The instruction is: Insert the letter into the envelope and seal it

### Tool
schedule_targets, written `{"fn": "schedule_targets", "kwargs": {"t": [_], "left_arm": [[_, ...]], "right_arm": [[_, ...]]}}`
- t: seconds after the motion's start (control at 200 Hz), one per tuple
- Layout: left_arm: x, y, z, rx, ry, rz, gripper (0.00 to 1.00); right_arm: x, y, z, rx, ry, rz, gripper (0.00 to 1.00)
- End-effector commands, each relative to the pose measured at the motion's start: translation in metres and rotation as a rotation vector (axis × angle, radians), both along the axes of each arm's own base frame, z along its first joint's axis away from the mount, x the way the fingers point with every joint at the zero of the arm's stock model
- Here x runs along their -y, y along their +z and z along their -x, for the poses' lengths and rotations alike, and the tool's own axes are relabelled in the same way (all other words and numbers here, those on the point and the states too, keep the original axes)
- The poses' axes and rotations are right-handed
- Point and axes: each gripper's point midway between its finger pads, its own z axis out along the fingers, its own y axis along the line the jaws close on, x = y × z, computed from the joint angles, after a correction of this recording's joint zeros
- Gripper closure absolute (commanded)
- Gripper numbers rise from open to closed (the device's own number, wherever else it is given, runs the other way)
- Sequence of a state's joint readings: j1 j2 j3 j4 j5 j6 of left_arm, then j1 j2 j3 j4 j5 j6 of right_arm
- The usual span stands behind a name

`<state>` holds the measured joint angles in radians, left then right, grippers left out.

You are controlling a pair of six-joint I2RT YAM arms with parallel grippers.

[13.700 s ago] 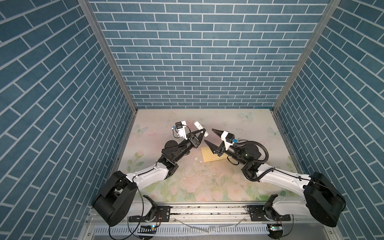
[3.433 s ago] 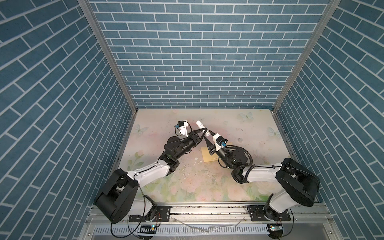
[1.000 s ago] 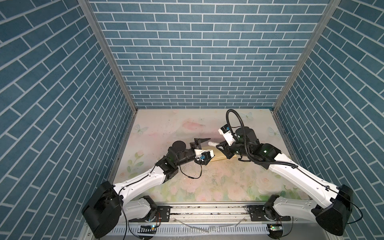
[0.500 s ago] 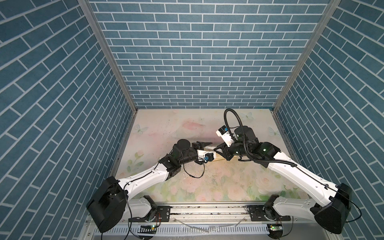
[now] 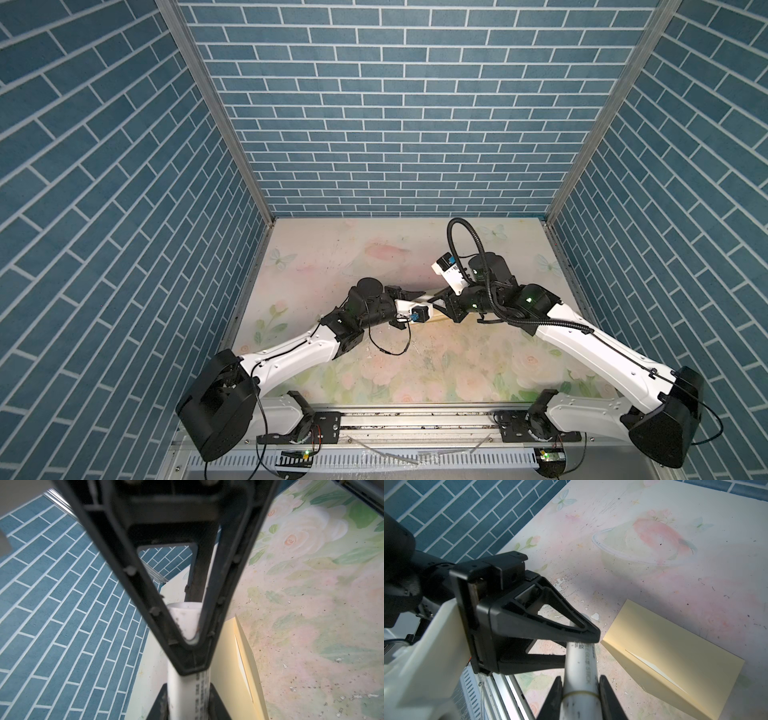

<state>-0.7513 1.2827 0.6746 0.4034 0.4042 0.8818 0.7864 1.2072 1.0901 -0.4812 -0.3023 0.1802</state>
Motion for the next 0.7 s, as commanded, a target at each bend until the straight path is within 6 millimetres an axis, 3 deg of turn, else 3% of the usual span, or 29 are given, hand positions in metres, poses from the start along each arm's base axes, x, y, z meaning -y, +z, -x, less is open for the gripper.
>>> {"fn": "schedule_targets", "kwargs": {"t": [0.0,0.175,0.295,0.48,0.695], "left_arm": [[0.006,0.009,0.004,-0.04,-0.018,0.062,1.0],[0.006,0.019,0.015,-0.127,-0.038,0.178,1.0],[0.006,0.022,0.022,-0.2,-0.065,0.234,1.0],[0.005,0.03,0.032,-0.296,-0.138,0.313,1.0],[0.007,0.036,0.038,-0.335,-0.191,0.331,1.0]], "right_arm": [[-0.003,0.031,-0.003,0.089,-0.006,-0.087,0.83],[0.009,0.048,-0.001,0.273,-0.013,-0.159,0.4],[0.015,0.052,0.009,0.408,0.024,-0.24,0.24],[0.015,0.05,0.029,0.58,0.114,-0.363,0.21],[0.006,0.041,0.032,0.605,0.167,-0.354,0.24]]}}
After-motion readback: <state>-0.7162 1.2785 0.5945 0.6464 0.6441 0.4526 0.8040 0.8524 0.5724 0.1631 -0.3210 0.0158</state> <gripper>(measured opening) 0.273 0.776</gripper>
